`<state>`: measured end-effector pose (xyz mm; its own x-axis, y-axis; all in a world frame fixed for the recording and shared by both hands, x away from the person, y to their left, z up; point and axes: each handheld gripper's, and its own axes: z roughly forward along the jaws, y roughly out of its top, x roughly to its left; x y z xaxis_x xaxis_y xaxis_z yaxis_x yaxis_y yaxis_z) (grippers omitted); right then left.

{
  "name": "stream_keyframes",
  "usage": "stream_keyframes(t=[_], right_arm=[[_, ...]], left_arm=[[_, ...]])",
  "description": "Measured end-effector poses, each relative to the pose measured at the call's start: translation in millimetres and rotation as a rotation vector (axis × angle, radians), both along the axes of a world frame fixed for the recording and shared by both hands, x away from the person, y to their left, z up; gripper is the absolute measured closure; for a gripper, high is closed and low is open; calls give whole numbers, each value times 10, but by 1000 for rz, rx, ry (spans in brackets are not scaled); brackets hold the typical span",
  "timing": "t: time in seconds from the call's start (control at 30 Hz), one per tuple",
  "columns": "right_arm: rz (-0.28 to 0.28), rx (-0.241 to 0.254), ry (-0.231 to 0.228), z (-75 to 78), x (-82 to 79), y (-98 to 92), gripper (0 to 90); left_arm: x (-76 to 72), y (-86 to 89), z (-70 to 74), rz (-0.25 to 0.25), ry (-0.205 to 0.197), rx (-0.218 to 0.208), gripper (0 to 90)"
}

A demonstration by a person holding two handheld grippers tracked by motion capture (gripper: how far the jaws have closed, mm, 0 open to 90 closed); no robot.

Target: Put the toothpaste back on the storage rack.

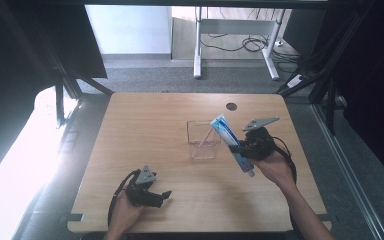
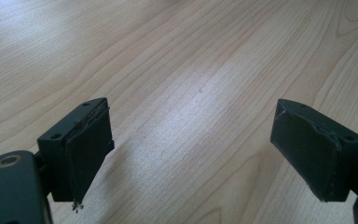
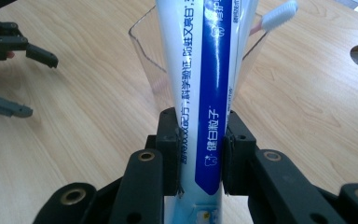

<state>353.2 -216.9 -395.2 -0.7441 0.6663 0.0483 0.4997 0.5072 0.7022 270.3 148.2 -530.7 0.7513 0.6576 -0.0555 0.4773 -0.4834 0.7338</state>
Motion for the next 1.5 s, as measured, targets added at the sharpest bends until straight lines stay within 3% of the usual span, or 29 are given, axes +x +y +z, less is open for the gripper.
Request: stream_keyframes(t=[0.3, 0.7, 1.2, 1.5], right_arm=[[-13, 33, -23, 11, 113, 74, 732], [-15, 54, -51, 97, 282, 203, 732], [-20, 117, -74, 215, 509, 362, 732], [-25, 121, -91, 264, 625, 461, 732]], left_arm=[[-10, -7, 12, -6, -13, 1, 129], [-5, -20, -8, -14, 2, 10, 129], [-7, -32, -12, -23, 0, 17, 129], [-7, -37, -16, -17, 1, 13, 129]])
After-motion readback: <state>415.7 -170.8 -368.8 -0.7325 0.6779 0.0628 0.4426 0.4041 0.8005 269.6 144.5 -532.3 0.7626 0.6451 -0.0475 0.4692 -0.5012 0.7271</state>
